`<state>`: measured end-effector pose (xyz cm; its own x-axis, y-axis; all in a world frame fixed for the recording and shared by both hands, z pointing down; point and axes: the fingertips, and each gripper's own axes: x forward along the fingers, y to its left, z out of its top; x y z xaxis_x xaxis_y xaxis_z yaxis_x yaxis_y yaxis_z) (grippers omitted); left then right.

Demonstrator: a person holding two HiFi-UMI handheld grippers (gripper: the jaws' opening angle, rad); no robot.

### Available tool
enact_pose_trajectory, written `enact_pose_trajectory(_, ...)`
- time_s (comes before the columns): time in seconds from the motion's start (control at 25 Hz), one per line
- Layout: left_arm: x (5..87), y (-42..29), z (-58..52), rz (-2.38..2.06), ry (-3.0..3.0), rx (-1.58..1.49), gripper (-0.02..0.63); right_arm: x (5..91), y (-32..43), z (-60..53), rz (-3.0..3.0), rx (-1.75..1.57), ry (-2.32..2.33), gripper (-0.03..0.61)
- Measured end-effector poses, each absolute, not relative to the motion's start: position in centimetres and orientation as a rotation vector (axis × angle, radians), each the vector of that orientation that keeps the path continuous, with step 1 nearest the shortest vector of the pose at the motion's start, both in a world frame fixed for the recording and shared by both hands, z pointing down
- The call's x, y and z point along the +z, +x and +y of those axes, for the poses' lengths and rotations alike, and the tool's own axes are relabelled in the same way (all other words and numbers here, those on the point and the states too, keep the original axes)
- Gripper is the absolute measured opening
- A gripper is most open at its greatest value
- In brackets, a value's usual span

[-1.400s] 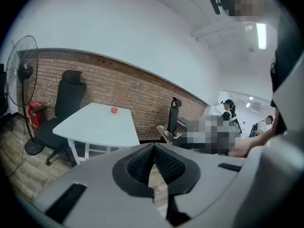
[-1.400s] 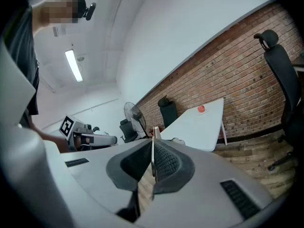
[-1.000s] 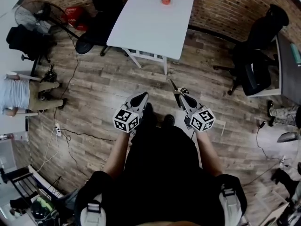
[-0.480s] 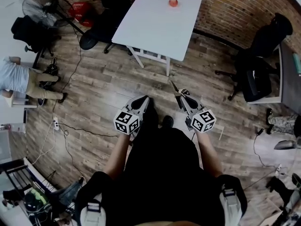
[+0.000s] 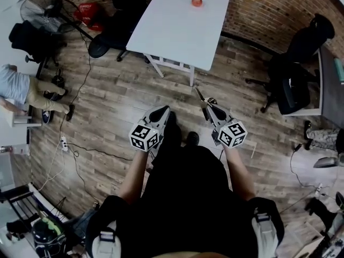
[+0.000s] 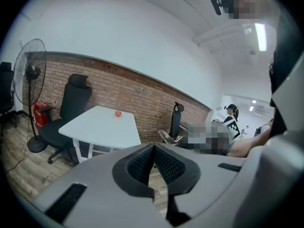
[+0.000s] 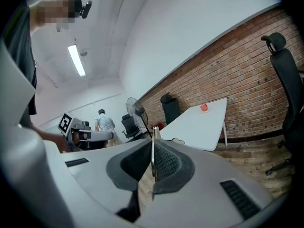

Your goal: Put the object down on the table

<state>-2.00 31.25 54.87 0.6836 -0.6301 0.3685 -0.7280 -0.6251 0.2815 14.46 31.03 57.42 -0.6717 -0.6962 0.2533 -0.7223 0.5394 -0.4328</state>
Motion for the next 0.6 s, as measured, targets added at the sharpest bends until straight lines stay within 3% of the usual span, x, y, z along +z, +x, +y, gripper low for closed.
enact_pose_trajectory(0.6,55.7,-4.1,25.9,-1.01,2.472,0.321,0.02,57.4,10.8,25.7,-2.68,0.769,1.22,0.002)
